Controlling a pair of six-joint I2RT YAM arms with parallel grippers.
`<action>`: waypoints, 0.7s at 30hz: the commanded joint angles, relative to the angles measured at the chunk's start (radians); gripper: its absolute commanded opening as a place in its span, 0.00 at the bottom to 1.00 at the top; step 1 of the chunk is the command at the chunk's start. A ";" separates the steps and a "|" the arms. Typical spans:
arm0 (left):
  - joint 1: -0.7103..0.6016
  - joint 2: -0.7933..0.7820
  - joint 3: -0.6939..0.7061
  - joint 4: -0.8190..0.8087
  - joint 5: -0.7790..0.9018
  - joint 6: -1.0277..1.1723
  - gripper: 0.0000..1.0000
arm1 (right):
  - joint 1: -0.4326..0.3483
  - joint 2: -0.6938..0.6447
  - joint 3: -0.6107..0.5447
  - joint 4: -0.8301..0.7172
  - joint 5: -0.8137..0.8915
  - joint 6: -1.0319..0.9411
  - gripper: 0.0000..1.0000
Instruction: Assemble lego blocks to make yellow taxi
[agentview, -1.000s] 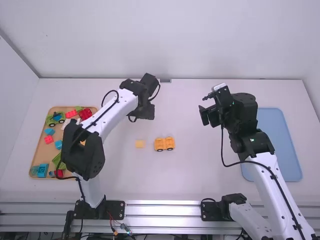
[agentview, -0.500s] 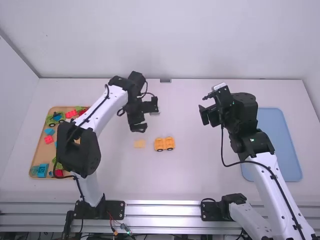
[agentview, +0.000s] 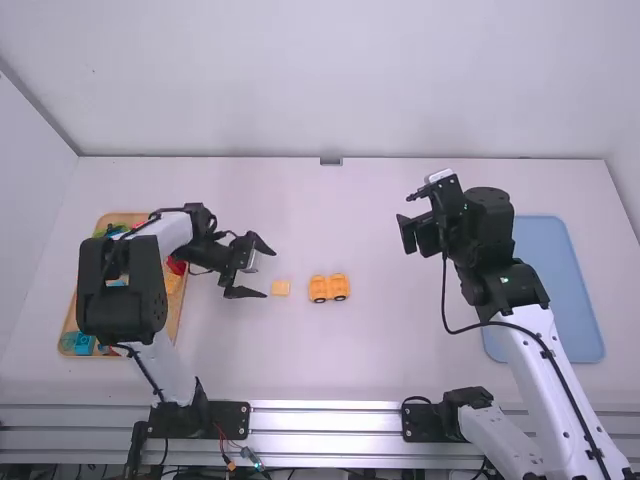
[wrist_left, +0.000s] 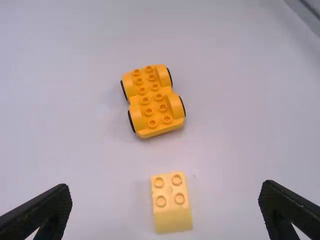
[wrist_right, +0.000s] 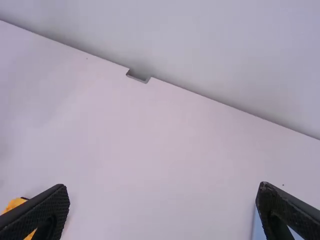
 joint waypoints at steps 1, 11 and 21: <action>0.004 -0.013 -0.086 0.124 0.125 -0.079 0.99 | 0.000 0.014 -0.006 0.002 -0.050 0.005 0.99; -0.002 0.049 -0.294 0.620 0.149 -0.446 0.99 | 0.000 0.136 -0.006 0.036 -0.172 -0.109 0.98; -0.023 0.091 -0.372 0.881 0.109 -0.632 0.99 | 0.051 0.178 -0.006 0.049 -0.245 -0.196 0.98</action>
